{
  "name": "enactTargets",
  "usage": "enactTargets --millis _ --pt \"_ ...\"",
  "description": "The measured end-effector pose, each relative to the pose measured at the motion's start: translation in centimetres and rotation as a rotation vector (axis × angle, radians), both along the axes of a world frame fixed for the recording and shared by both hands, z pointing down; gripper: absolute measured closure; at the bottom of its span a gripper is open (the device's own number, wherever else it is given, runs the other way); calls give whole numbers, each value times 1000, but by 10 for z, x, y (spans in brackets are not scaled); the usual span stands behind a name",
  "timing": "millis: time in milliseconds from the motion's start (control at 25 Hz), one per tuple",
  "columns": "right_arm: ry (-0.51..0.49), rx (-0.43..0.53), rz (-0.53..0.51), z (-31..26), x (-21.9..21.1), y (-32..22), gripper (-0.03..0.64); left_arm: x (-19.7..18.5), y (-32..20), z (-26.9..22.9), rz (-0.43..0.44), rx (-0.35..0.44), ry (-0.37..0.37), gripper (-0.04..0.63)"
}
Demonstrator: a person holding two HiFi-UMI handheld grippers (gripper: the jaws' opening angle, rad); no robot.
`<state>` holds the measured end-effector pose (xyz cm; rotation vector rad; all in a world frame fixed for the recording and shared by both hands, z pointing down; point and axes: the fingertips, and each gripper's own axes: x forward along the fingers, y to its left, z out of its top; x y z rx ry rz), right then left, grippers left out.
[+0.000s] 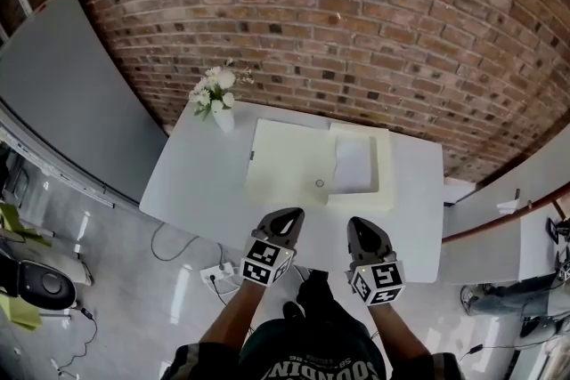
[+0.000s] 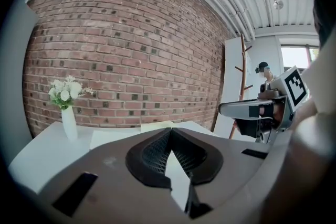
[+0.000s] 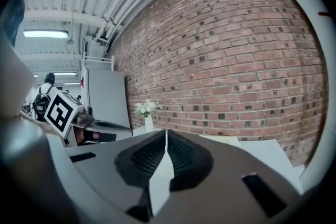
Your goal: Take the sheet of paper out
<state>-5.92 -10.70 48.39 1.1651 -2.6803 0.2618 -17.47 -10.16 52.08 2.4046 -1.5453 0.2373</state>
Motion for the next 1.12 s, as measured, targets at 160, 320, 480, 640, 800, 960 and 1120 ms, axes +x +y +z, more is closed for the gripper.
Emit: enactTargets --millis 160,320,480,640,800,960,1120 --pt "-4 -12 -1 4 -5 -32 546 0 -33 0 0 -10 1 584" --pt "-12 -24 -7 6 -5 -62 546 2 -62 0 -5 -19 -6 584" --pt "-12 -27 -18 6 -2 -89 546 5 -89 -2 -15 -26 -9 584" --pt "-15 -30 -35 4 5 -109 546 14 -109 -5 -20 -31 -16 584" --pt "-26 -33 -41 2 12 -130 546 24 -122 -5 -12 -46 -26 584" --pt "-44 -40 -35 2 15 -138 546 29 -129 -4 13 -57 -32 584" --pt "-47 -48 -21 6 21 -143 546 30 -141 -2 11 -61 -40 584"
